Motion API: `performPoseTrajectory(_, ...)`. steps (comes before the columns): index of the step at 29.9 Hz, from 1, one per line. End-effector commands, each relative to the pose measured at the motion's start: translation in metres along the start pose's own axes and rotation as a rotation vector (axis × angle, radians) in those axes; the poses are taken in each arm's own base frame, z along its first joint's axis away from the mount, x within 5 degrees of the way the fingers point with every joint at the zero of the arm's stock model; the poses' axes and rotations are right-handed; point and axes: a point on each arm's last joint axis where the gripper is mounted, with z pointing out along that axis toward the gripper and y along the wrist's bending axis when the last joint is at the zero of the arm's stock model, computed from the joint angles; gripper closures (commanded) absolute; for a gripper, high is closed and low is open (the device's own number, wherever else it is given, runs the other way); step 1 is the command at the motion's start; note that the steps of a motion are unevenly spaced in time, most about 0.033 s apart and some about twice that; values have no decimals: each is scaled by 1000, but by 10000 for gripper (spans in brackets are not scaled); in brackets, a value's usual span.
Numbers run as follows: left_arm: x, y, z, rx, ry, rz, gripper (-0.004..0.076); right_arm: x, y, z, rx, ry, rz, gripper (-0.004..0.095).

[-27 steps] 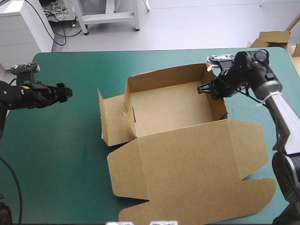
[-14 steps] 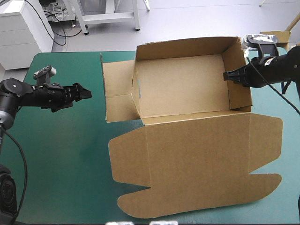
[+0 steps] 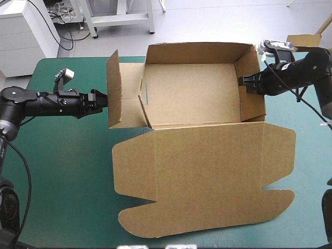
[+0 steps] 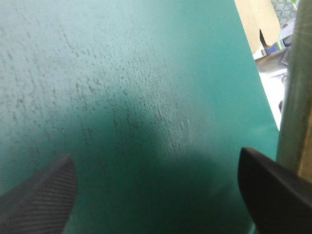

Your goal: Fold the box

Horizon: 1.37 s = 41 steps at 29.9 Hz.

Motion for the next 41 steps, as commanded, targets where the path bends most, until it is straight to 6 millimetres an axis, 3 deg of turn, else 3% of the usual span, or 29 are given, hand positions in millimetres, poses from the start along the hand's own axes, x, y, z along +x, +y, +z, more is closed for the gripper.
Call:
performPoseTrajectory(1,-2,-29,-12,108,-25,44,85,-13,5,-7,-43,-109,15,928)
performPoseTrajectory(4,-2,-32,-11,113,-22,50,85,-15,9,8,-67,-85,20,927)
performPoseTrajectory(12,5,-51,4,147,36,103,85,-17,46,55,-112,-72,-22,928)
performPoseTrajectory(20,12,-72,10,179,66,155,85,-11,68,88,-98,-17,-60,927)
performPoseTrajectory(26,16,-76,15,178,95,174,85,-8,86,98,-125,-23,-85,928)
performPoseTrajectory(35,18,-74,16,148,116,190,85,-6,90,99,-130,-13,-63,927)
performPoseTrajectory(41,23,-57,16,-37,187,124,98,0,112,102,-152,-6,-101,927)
